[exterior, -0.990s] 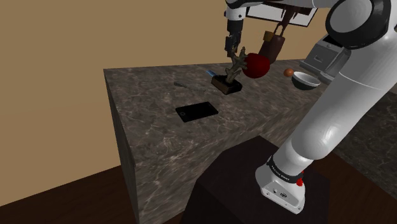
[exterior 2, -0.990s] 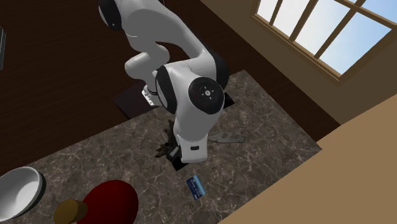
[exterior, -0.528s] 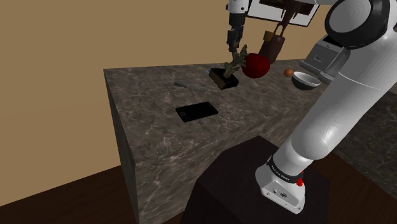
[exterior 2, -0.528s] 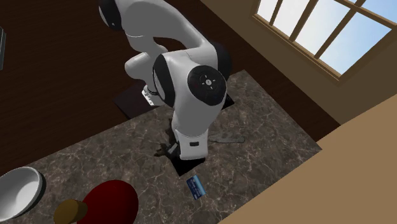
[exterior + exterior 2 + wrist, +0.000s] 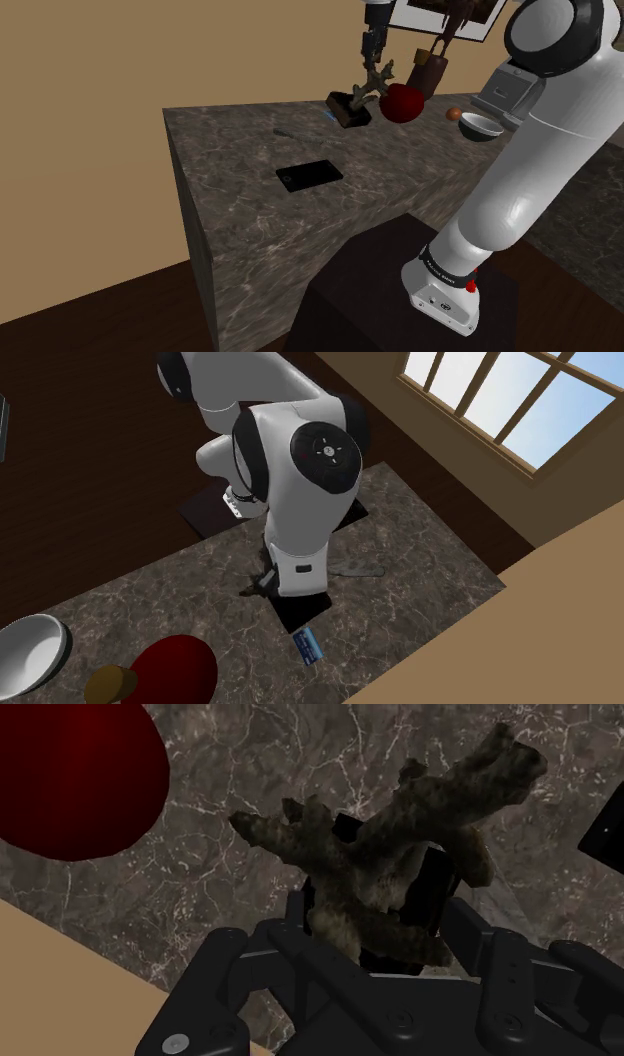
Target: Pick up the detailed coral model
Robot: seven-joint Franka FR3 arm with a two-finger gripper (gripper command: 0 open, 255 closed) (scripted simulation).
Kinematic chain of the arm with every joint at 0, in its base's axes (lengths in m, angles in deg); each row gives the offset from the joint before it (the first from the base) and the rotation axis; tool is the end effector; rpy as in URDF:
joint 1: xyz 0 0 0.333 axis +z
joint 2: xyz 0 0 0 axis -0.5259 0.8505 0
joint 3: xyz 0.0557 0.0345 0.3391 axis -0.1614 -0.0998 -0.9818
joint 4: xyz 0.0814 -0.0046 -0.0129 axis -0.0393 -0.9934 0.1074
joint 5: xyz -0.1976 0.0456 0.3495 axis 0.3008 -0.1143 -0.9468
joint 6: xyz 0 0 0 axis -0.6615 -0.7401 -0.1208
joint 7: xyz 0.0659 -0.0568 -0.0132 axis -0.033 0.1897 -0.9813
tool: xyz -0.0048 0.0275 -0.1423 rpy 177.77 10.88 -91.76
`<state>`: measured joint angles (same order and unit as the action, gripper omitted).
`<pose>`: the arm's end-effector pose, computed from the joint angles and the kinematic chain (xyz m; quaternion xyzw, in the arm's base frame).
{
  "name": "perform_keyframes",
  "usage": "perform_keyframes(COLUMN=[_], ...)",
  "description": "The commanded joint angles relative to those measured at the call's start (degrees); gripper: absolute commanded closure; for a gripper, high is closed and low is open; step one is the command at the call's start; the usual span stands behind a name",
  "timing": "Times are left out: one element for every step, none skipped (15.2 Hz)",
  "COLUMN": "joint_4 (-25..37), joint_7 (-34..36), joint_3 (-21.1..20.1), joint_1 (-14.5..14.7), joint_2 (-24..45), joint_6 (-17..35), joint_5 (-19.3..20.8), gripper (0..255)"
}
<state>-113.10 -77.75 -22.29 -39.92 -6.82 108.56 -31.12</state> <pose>0.5258 -0.2208 0.5993 0.9912 0.0553 -0.1027 0.0620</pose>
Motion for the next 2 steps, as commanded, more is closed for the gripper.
perform_keyframes(joint_4=[1.5, 1.5], joint_7=[0.0, 0.0], joint_3=[-0.1, -0.1], joint_1=[0.1, 0.1], joint_2=[0.3, 0.3], joint_6=[-1.1, -1.1], joint_5=[-0.1, -0.1], gripper=[255, 255])
